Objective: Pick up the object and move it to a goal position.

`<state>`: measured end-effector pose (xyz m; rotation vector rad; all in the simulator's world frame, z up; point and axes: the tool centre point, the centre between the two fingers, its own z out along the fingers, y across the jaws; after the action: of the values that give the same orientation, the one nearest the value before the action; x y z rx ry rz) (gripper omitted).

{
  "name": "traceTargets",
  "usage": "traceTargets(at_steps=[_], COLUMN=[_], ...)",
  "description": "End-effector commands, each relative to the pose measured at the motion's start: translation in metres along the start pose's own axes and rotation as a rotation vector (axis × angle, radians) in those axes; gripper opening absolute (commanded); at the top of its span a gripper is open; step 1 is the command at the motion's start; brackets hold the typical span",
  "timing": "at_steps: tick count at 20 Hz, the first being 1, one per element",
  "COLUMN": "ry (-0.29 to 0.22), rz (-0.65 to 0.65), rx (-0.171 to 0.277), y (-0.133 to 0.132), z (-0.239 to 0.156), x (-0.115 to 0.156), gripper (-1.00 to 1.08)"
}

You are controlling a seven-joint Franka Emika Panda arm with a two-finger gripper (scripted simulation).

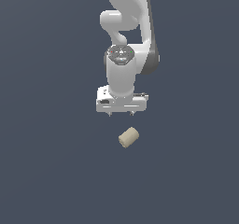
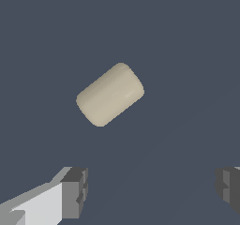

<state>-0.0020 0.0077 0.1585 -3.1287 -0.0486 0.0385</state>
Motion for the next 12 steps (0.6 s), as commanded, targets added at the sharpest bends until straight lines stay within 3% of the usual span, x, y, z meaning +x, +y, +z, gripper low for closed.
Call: traceTargets(at_steps=[1, 12], ry=[0.0, -0.043], rz=[0.0, -0.038], rx=[0.0, 0.002], y=[0.0, -0.004], z=[0.0, 0.015], x=[0.0, -0.012], gripper=[1.0, 1.0])
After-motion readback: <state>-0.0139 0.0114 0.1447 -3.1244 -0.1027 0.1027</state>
